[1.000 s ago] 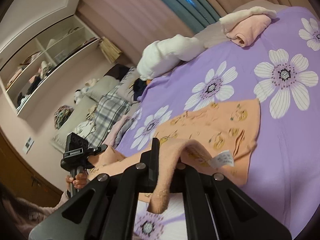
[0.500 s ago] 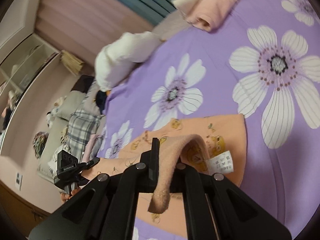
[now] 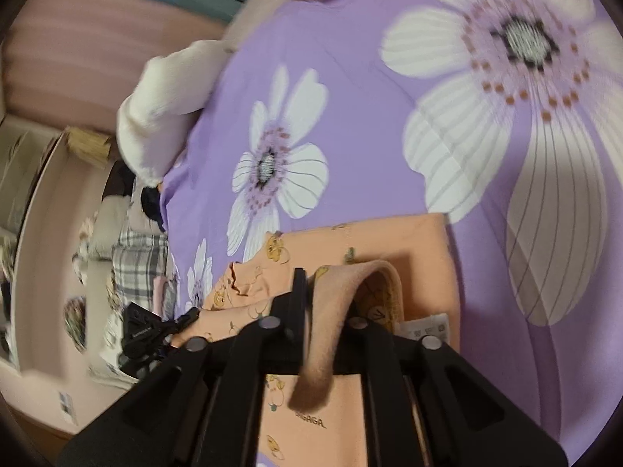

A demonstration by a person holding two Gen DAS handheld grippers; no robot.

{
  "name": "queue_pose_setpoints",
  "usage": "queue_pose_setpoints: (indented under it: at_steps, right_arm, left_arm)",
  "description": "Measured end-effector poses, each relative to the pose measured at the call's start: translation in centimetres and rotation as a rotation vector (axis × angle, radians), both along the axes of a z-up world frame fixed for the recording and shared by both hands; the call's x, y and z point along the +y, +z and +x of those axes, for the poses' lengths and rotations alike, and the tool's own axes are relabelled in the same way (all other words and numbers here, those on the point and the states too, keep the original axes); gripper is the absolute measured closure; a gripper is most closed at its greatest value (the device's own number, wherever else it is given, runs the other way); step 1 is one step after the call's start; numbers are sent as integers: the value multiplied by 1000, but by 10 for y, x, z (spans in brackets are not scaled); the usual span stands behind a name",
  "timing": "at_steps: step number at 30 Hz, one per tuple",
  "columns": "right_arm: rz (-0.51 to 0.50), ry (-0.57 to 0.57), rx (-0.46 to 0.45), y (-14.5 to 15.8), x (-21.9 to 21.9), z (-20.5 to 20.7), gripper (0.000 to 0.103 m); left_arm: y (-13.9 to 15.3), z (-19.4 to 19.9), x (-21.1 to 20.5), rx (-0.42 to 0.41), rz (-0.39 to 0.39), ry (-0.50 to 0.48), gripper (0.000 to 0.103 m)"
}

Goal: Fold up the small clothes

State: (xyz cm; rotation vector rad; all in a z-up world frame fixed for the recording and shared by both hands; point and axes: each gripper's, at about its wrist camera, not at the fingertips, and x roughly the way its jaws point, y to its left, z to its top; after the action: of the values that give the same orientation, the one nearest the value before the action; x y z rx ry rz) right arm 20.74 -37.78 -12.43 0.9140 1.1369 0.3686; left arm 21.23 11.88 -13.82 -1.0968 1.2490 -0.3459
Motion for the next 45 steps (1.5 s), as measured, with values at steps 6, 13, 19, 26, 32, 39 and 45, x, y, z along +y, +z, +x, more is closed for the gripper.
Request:
queue_pose_setpoints:
  at_steps: [6,13,19,26,32,39,45]
  right_arm:
    - [195,-140,79,-8,-26,10,61]
    - [118,-221,-4,6,-47,10,59]
    - [-82,-105,-150,38,-29,-12,59]
    - [-444,164,-303,66,24,-70,78]
    - [-549,273,-321,54,53,-109,83]
    - [-699,350,-286,33,83,-132,84]
    - [-771,363,-253,19,80,-153,87]
  left_arm:
    - [-4,13,11,39,-105,125,43]
    - [11,21,29,-22,-53,225,43]
    - [42,5,21,-103,216,100,43]
    - [69,-55,-34,-304,525,-162,43]
    - [68,-108,-69,-393,723,-280,49]
    - [41,-141,-82,-371,828,-334,51]
    - [32,-163,-79,-370,841,-354,51]
